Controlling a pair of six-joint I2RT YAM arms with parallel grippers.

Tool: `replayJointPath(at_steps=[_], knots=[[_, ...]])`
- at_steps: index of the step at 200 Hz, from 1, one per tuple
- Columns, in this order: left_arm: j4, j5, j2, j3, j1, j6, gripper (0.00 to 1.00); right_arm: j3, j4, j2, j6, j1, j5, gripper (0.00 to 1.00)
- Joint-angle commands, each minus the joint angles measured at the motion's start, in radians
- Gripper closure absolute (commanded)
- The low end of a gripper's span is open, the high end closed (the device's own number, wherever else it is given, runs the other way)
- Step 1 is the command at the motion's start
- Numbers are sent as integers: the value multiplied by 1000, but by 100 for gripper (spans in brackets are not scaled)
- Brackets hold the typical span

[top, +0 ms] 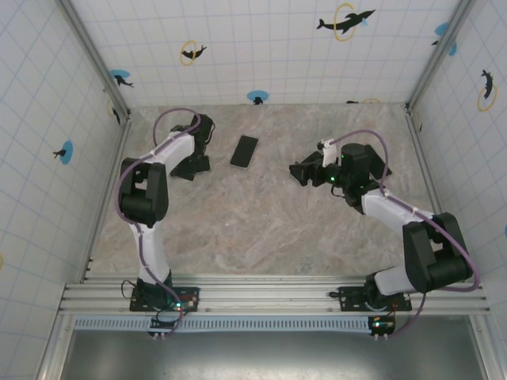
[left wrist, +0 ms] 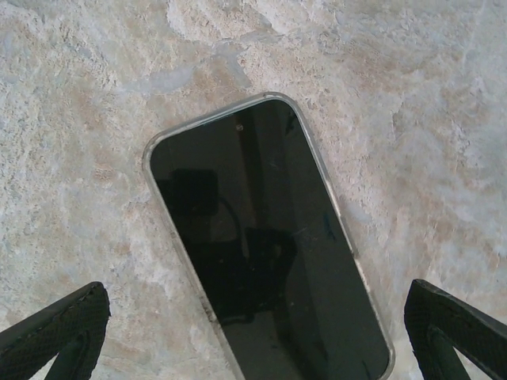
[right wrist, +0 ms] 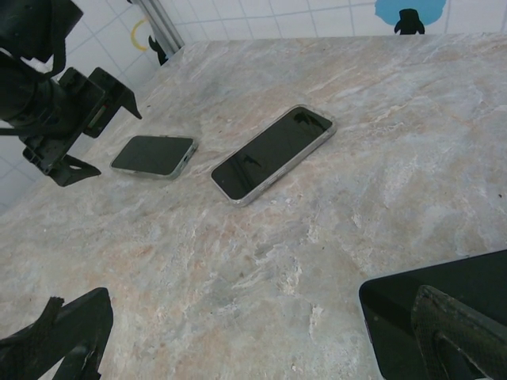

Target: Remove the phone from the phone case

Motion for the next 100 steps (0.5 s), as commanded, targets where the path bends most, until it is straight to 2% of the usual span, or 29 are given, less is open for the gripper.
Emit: replayJointPath(at_steps=[1, 100], knots=[[-150, 2, 55, 86, 17, -79, 2, 20, -1, 17, 6, 3, -28, 1], [-283, 91, 207, 264, 48, -125, 2, 6, 80, 62, 70, -25, -85, 1]])
